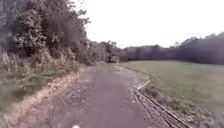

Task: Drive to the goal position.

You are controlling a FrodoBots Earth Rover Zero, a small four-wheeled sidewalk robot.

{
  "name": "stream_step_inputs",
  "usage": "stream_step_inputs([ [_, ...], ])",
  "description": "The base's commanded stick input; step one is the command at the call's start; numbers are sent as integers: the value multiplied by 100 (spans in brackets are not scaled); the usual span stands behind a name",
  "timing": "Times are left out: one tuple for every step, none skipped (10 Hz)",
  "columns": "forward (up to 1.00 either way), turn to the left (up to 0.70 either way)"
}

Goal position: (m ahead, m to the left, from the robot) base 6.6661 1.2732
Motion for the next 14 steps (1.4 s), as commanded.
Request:
stream_step_inputs([
  [70,0],
  [70,0],
  [70,0],
  [70,0],
  [70,0],
  [70,0],
  [70,0],
  [70,0],
  [70,0],
  [70,0],
  [70,0],
  [70,-1],
  [70,-18],
  [70,-33],
])
